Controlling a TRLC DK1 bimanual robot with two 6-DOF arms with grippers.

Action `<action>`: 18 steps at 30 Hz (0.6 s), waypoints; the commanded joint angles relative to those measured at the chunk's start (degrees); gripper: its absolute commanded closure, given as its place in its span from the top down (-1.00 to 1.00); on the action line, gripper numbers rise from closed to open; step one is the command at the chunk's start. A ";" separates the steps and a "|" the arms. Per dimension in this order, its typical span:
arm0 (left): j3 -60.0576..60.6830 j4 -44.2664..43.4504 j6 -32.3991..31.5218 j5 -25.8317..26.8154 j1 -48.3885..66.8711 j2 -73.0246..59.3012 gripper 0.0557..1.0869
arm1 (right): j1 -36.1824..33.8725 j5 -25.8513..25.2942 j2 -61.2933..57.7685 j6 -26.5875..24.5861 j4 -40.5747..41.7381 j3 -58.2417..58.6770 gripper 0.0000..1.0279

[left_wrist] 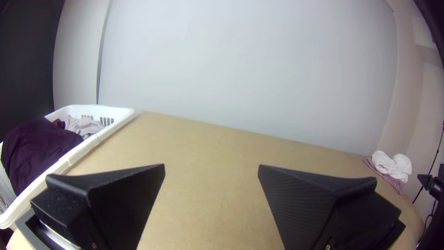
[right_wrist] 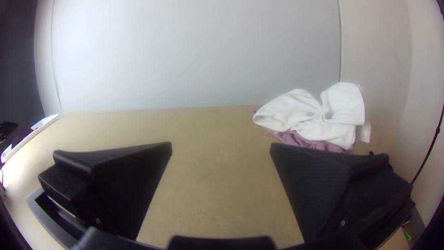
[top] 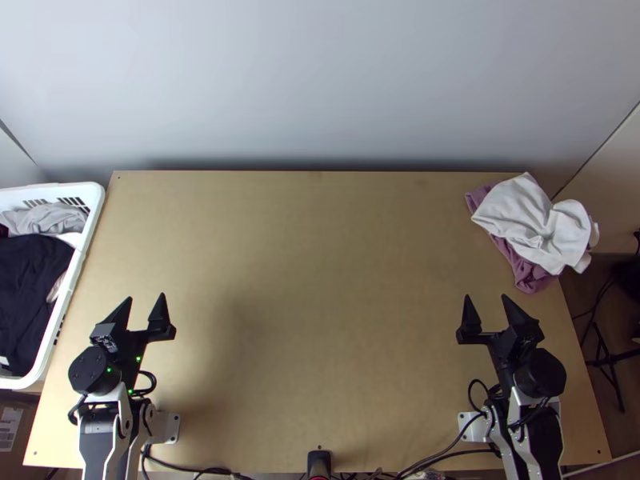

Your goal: Fold the t-shirt

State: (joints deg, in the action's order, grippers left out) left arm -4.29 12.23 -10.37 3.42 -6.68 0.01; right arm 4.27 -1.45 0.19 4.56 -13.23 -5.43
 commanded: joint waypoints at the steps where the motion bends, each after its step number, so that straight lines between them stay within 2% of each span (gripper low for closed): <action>1: -0.01 -0.01 0.00 0.01 0.00 -0.01 0.90 | 0.03 0.05 -0.01 0.01 0.05 -0.02 0.93; 5: -0.01 -0.10 -4.13 0.01 1.67 0.08 0.91 | 0.39 0.05 -0.01 0.10 0.05 0.07 0.93; 6: -0.01 -0.10 -4.13 0.01 2.37 0.08 0.91 | 1.18 0.22 -0.01 1.51 0.05 -0.02 0.93; 10: -0.01 -0.10 -4.13 0.01 2.63 0.08 0.90 | 4.69 0.14 -0.01 1.77 0.05 -0.02 0.93; 18: -0.10 -0.19 -4.39 0.01 2.81 0.08 0.91 | 6.63 0.14 -0.01 1.77 0.05 -0.02 0.93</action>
State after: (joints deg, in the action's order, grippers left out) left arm -4.32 12.14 -14.35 3.44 -4.23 0.08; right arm 9.02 -1.28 0.19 6.04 -13.21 -5.43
